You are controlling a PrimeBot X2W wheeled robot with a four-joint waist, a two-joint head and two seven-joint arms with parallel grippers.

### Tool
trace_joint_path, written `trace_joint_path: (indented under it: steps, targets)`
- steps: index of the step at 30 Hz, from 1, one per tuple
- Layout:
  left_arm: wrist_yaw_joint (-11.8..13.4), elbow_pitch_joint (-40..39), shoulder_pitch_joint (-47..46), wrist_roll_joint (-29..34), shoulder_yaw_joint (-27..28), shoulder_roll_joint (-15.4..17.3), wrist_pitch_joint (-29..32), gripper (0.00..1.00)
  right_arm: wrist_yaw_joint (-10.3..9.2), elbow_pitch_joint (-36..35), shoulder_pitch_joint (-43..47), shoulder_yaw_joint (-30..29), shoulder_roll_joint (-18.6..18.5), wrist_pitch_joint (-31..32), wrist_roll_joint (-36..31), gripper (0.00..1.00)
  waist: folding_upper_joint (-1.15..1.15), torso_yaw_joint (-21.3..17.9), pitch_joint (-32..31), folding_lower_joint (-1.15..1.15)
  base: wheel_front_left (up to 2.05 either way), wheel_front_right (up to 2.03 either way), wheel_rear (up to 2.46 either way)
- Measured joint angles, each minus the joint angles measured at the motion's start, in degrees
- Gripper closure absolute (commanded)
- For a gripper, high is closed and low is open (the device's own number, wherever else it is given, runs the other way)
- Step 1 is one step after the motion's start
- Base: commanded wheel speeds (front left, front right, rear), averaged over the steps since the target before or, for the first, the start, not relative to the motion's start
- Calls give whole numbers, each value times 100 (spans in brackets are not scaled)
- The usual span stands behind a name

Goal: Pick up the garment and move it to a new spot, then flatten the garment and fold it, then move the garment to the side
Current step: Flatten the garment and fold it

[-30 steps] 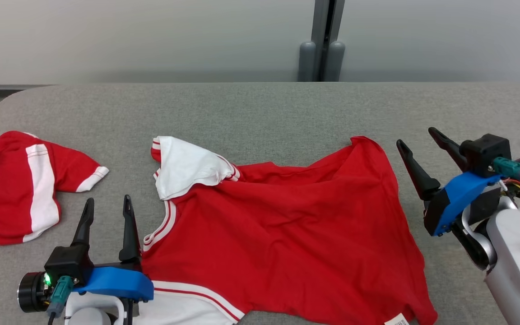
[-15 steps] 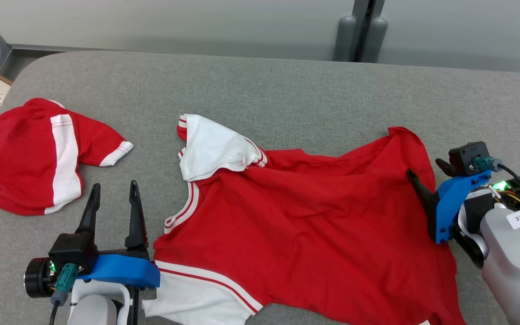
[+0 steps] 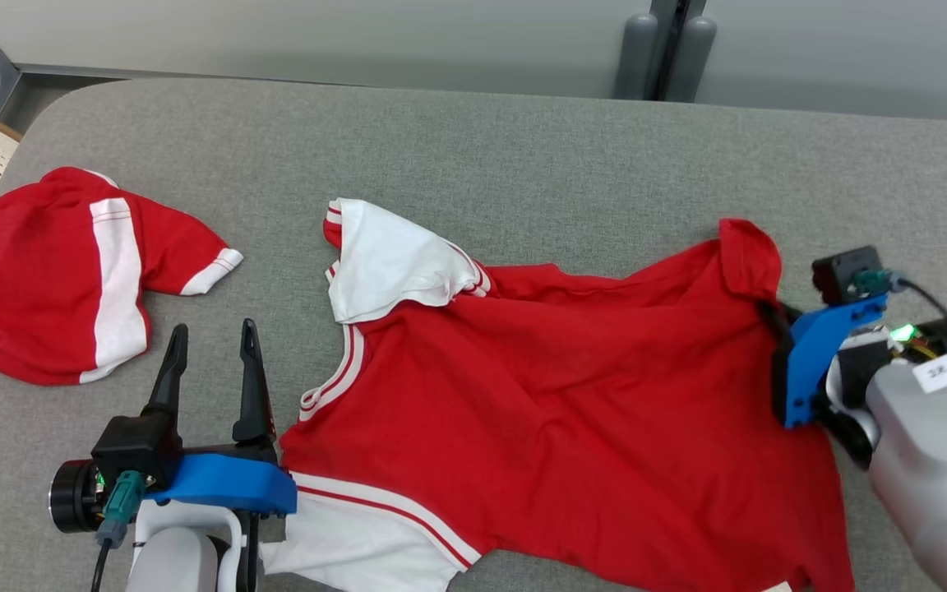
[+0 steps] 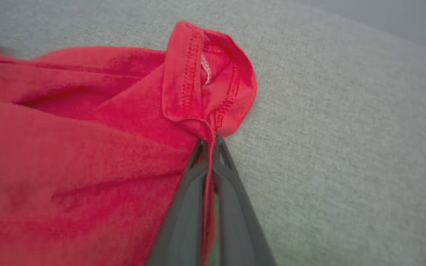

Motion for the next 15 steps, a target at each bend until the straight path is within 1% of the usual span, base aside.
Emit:
trace_joint_path:
  steps: [4,8,12,13,14,15]
  targets:
    - [0,0,-54,-9,-45,0,0,0,-1,170,-455,-129,-116,-227,212,100,0,28,49,0,0,0,0]
    - [-1,10,-126,-37,-77,0,0,0,0,470,-940,-374,-194,-582,314,100,0,96,82,0,0,0,0]
    - [8,20,-127,-52,-94,1,0,0,-1,848,-1172,-488,-179,-768,358,100,0,158,98,0,0,0,0]
    - [8,24,-127,-57,-98,0,0,0,-1,916,-1176,-479,-148,-769,363,85,0,165,96,0,0,0,0]
    - [9,29,-127,-57,-101,0,0,0,-1,962,-1174,-459,-116,-780,364,4,0,168,92,0,0,0,0]
    - [13,29,-127,-60,-102,0,0,0,-1,988,-1174,-459,-87,-827,381,0,0,166,88,0,0,0,0]
